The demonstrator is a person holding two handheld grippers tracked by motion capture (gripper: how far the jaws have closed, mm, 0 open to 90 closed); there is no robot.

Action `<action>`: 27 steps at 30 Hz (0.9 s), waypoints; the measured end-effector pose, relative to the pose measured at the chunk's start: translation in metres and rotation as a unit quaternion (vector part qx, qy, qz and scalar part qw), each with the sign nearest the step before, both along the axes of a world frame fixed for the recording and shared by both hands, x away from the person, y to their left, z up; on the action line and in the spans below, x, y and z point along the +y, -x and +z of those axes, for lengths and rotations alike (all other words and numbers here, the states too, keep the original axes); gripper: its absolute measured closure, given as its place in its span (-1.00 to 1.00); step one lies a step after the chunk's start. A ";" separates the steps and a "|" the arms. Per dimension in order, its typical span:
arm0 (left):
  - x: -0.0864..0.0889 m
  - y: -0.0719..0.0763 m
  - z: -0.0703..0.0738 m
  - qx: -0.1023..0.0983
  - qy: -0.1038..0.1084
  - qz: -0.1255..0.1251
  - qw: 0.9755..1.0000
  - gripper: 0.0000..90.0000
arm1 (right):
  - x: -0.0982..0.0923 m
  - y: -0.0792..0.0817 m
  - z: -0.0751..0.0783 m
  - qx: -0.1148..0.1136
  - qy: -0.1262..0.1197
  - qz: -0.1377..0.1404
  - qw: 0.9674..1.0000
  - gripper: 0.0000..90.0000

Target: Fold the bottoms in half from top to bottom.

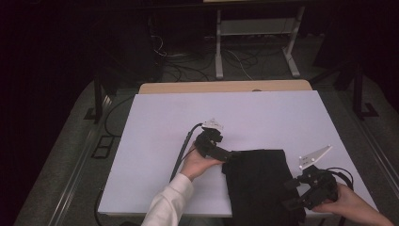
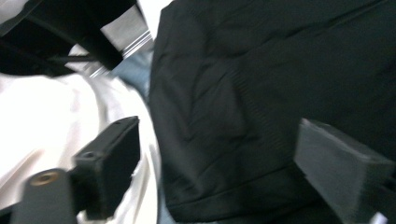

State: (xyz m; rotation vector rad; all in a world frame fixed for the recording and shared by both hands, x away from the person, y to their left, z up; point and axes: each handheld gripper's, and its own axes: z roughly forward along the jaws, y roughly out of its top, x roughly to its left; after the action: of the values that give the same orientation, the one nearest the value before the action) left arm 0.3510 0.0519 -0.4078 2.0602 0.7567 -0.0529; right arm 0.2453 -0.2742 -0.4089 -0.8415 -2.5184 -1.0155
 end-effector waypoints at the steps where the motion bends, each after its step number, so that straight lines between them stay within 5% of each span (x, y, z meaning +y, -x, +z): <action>1: 0.001 0.000 0.001 0.000 0.002 -0.002 1.000 -1.00 | -0.001 -0.002 0.002 -0.008 -0.003 -0.004 1.000 -0.79; 5: 0.002 0.001 0.003 -0.002 0.008 -0.006 1.000 -1.00 | -0.002 -0.009 0.009 -0.028 0.000 -0.030 0.999 -0.98; 14: 0.004 0.001 0.004 -0.007 0.007 -0.004 1.000 -1.00 | -0.008 -0.037 0.017 -0.062 0.013 -0.075 0.995 -1.00; 27: 0.009 -0.002 0.005 -0.009 0.009 0.003 1.000 -1.00 | -0.017 -0.065 0.014 -0.063 0.002 -0.103 0.993 -1.00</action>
State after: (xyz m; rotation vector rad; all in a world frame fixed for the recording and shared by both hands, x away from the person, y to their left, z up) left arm 0.3526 0.0605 -0.4030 2.0378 0.7489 -0.0371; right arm 0.3101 -0.2913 -0.3946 -1.0901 -2.5787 -1.1607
